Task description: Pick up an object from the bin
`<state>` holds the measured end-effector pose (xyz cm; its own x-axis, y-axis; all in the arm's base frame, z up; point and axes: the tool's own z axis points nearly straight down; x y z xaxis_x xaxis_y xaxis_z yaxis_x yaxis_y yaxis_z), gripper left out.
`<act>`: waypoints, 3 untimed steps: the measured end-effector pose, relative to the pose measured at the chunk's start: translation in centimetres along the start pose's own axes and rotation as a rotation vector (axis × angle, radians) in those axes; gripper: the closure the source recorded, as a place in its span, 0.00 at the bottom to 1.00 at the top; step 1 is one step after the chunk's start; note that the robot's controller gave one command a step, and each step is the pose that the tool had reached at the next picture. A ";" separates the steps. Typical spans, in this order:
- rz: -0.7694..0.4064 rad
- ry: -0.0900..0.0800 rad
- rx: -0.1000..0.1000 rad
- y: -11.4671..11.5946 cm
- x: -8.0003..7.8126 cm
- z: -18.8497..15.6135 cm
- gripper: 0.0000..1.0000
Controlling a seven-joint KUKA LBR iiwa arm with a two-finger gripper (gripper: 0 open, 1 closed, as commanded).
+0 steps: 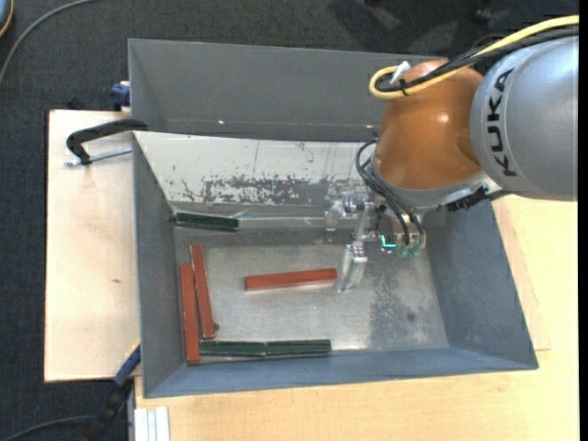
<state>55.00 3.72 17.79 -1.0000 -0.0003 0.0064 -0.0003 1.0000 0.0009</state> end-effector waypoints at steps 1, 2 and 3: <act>-0.054 -0.001 0.000 0.7 -3.0 11.0 0.00; -0.500 -0.014 0.005 -4.0 -5.2 8.8 0.00; -0.729 -0.007 -0.001 4.1 -1.7 10.7 0.00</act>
Offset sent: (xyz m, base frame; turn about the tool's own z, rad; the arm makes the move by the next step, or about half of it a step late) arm 0.0303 0.0070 -0.1068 -0.0543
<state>56.59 7.81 7.03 -0.7454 -0.6666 -0.0020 -0.6666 0.7454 0.0033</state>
